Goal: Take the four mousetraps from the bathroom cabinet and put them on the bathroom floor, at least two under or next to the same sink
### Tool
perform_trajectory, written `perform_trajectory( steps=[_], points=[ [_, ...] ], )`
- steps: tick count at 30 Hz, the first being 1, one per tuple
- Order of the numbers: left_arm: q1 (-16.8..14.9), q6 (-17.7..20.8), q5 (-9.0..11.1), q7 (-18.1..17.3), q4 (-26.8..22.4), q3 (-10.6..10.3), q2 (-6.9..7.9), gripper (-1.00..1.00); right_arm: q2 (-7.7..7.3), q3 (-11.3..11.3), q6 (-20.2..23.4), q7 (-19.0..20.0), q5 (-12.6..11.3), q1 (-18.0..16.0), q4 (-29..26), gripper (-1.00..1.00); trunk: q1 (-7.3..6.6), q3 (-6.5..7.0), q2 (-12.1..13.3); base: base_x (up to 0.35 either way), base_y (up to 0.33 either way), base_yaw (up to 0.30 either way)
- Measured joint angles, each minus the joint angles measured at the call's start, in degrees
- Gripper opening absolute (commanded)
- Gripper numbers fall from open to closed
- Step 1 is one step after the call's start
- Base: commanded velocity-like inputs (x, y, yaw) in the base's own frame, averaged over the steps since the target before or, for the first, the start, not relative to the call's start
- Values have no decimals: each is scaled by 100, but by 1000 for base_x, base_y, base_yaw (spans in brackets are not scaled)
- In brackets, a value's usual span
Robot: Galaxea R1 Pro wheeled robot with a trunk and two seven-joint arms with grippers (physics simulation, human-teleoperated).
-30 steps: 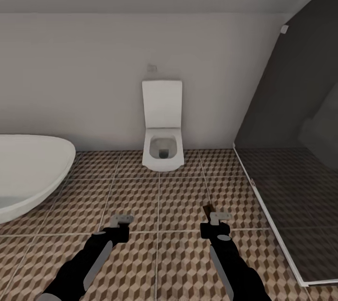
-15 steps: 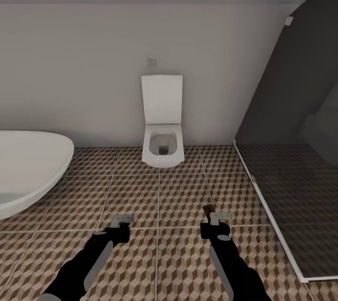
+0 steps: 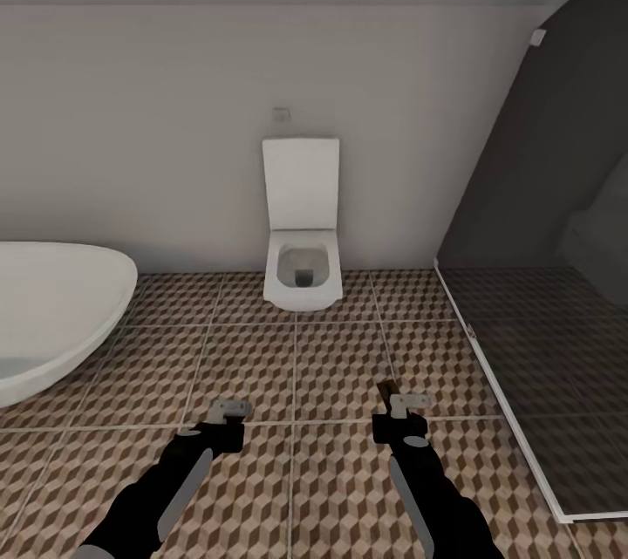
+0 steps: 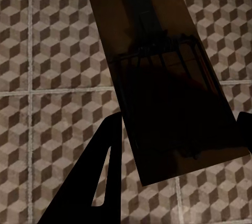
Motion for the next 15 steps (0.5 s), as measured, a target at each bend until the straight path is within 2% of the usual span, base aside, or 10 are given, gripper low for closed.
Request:
perform_trajectory(
  steps=[3, 6, 9, 13, 15],
  points=[
    [0, 357, 9, 0, -282, 12, 6, -100, 0, 0, 0, 0, 0, -2, 1, -100, 0, 0, 0, 0, 0, 0],
    [7, 842, 20, 0, -1036, 13, 30, -100, 0, 0, 0, 1, 0, -3, -1, -100, 0, 0, 0, 0, 0, 0],
    [17, 1043, 18, 4, -1379, 11, 29, -100, 0, 0, 0, 0, 0, -2, -4, -100, 0, 0, 0, 0, 0, 0],
    [19, 1111, 2, 15, -1469, 43, 17, -100, 0, 0, 0, 2, 0, -2, 0, -100, 0, 0, 0, 0, 0, 0],
    [18, 1137, -7, 23, -1522, 147, 11, -100, 0, 0, 0, 2, 3, 0, 1, -100, 0, 0, 0, 0, 0, 0]
  ],
)
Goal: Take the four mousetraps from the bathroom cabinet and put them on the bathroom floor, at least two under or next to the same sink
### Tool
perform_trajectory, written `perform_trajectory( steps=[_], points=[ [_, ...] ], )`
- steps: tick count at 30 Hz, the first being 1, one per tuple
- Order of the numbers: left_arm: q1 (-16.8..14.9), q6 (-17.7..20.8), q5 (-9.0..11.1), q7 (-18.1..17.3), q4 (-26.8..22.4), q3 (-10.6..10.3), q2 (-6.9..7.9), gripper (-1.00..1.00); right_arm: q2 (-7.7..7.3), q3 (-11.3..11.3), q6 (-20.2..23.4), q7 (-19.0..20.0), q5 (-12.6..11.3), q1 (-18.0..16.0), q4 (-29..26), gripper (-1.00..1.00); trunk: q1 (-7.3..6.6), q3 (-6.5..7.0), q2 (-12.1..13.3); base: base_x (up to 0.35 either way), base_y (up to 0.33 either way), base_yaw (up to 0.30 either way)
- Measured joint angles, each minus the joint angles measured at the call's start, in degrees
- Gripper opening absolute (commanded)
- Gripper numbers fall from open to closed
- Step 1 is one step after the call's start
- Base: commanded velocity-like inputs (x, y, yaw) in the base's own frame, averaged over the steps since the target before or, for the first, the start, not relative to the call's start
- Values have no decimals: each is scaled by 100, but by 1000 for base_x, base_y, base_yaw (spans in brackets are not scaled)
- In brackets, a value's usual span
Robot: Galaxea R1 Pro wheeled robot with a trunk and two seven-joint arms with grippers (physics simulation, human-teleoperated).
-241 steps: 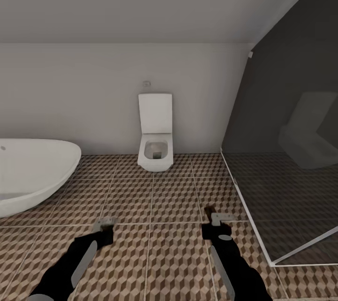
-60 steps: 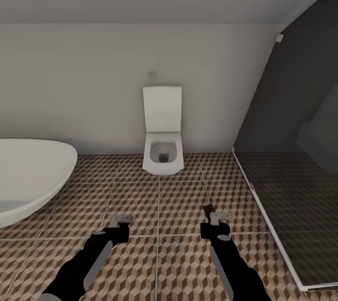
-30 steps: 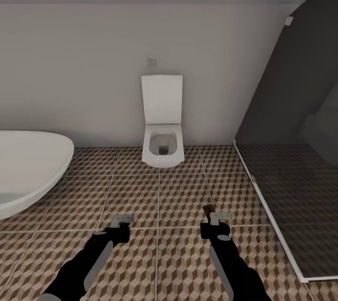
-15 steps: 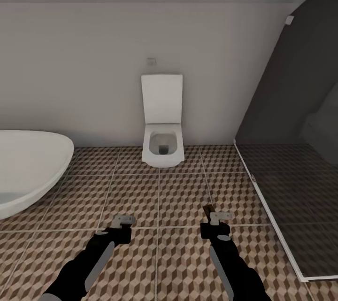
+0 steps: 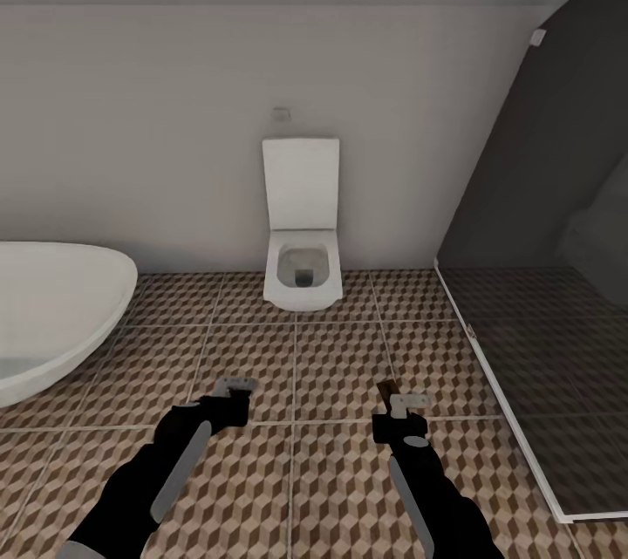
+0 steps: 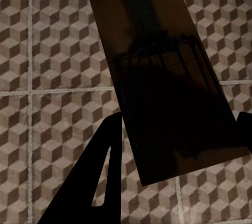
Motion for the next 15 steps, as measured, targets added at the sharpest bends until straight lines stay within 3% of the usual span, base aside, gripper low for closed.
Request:
perform_trajectory(
  steps=[5, 10, 15],
  points=[
    [0, 7, 2, 2, 127, 83, -2, -100, 0, 0, 0, 3, -1, 2, -1, -100, 0, 0, 0, 0, 0, 0],
    [0, 9, -2, -3, 313, 342, 13, -100, 0, 0, 0, 2, -2, 2, -1, -100, 0, 0, 0, 0, 0, 0],
    [0, 14, 5, 1, 365, 370, 21, -100, 0, 0, 0, -2, 5, 0, -5, -100, 0, 0, 0, 0, 0, 0]
  ],
)
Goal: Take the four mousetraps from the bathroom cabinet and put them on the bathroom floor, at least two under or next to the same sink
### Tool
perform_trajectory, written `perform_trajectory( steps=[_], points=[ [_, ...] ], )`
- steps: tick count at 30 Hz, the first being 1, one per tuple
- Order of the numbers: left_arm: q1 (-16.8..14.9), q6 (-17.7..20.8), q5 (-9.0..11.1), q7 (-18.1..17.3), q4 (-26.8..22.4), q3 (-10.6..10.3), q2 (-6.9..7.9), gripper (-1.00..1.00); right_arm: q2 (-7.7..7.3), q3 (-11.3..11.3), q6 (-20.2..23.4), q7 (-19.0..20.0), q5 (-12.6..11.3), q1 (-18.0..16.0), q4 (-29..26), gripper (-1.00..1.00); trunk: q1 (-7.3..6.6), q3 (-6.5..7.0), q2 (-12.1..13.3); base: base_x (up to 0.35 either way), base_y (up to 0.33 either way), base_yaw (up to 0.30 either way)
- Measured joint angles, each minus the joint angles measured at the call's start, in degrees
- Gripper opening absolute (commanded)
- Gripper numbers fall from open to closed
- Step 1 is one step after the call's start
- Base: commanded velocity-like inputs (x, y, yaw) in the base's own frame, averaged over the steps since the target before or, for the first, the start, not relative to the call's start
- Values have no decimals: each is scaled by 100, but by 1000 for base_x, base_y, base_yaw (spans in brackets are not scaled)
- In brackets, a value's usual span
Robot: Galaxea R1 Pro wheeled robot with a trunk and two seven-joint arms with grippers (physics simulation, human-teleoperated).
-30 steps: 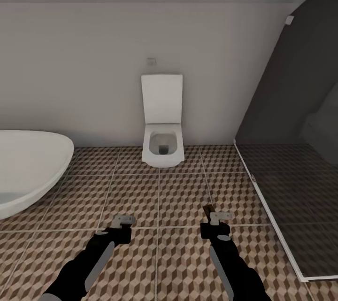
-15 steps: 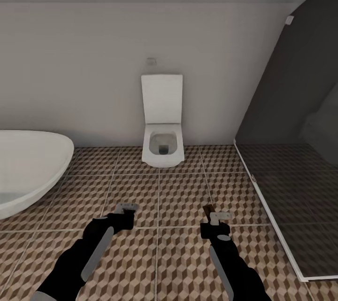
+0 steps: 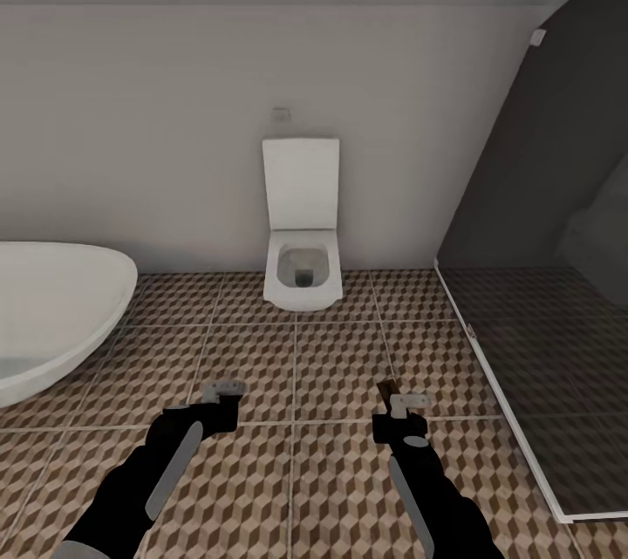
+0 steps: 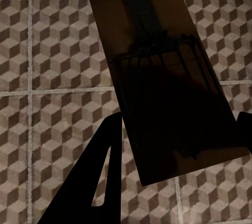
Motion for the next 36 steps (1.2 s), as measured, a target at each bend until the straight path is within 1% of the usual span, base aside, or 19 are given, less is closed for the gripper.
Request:
perform_trajectory(
  steps=[3, 5, 7, 8, 9, 10, 12, 15, 26, 36],
  points=[
    [0, 2, 0, 1, 0, 2, -1, -100, 0, -3, 2, -26, 7, 0, -17, -100, 0, 0, 0, 0, 0, 0],
    [0, 2, 0, 2, 10, 3, -5, -100, 0, -1, 30, -49, 15, 1, -294, -100, 0, 0, 0, 0, 0, 0],
    [0, 2, 1, 2, 23, -1, -7, -100, 0, 1, 110, -65, 18, 1, -695, -100, 0, 0, 0, 0, 0, 0],
    [0, 2, 0, 2, 36, -1, -7, -100, 0, 0, 208, -68, 15, 2, -872, -100, 0, 0, 0, 0, 0, 0],
    [0, 2, 0, 2, 63, 0, -8, -100, -1, -13, 546, -69, 13, 0, -1081, -100, 0, 0, 0, 0, 0, 0],
    [0, 2, 0, 2, 64, 1, -8, -100, -1, -22, 792, -64, 9, -1, -1159, -100, 0, 0, 0, 0, 0, 0],
    [0, 2, 1, -2, 64, -1, -8, -100, -2, -21, 950, -56, 4, 0, -1206, -100, 0, 0, 0, 0, 0, 0],
    [0, 2, 1, -6, 53, -5, -15, -100, -14, -14, 1039, -51, 2, -1, -1236, -100, 0, 0, 0, 0, 0, 0],
    [0, 2, 0, -7, 33, -5, -17, -100, -16, -3, 1057, -47, 1, 1, -1241, -100, 0, -5, 0, 0, 0, 0],
    [0, 2, 9, -6, 79, -14, -17, -100, -18, -6, 1057, -49, 1, 3, -1237, -100, 0, -71, 0, 0, 0, 0]
  ],
)
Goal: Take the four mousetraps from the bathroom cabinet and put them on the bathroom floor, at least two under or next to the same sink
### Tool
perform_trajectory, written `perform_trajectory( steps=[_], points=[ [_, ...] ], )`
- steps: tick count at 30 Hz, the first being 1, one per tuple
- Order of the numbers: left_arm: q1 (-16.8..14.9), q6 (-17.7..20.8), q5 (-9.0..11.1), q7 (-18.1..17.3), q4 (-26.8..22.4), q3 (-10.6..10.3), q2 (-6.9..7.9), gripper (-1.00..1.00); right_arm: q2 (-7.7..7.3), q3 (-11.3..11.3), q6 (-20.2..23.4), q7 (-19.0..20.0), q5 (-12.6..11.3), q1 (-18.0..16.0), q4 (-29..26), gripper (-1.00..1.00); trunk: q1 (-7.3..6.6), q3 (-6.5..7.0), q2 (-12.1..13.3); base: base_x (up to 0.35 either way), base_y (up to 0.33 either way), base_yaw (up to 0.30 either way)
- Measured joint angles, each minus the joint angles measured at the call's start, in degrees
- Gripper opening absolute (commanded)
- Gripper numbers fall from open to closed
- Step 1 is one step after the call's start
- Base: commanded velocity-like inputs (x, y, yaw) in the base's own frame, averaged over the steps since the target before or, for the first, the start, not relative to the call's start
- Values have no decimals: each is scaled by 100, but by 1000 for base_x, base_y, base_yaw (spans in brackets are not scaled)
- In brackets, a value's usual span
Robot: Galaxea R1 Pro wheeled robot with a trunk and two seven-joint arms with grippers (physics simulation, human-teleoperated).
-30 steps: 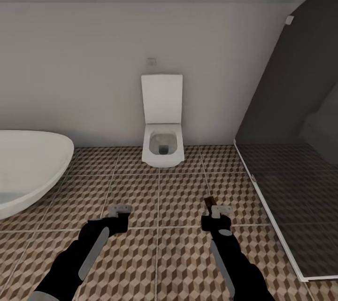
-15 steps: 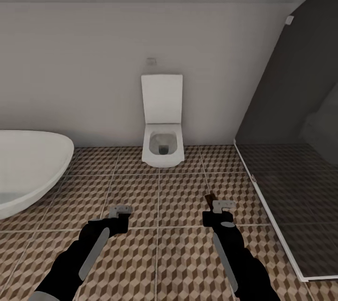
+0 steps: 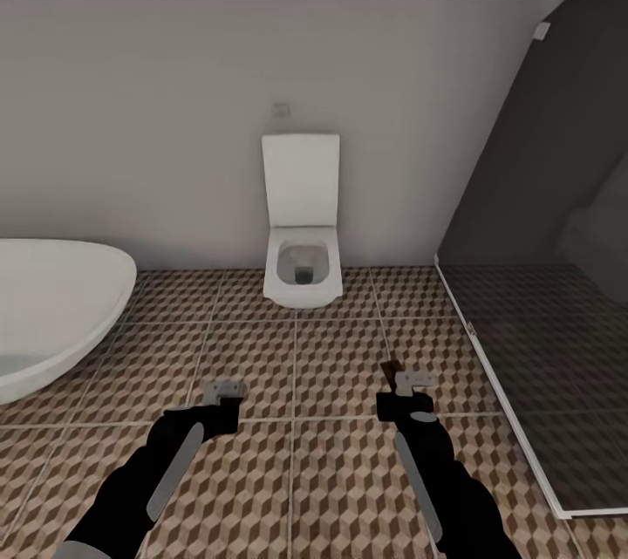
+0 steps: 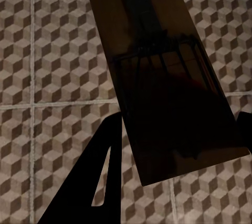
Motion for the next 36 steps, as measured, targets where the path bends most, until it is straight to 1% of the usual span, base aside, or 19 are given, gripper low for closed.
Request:
perform_trajectory(
  steps=[16, 36],
  points=[
    [0, 0, 0, 0, 4, -9, 0, -100, 0, 0, -2, 7, 0, 0, 2, -100, 0, -140, 0, 0, 0, 0],
    [0, 0, 4, 0, 4, -18, -8, -100, 0, 0, -3, 7, -1, -3, 2, -100, 439, -681, -801, 0, 0, 0]
  ],
)
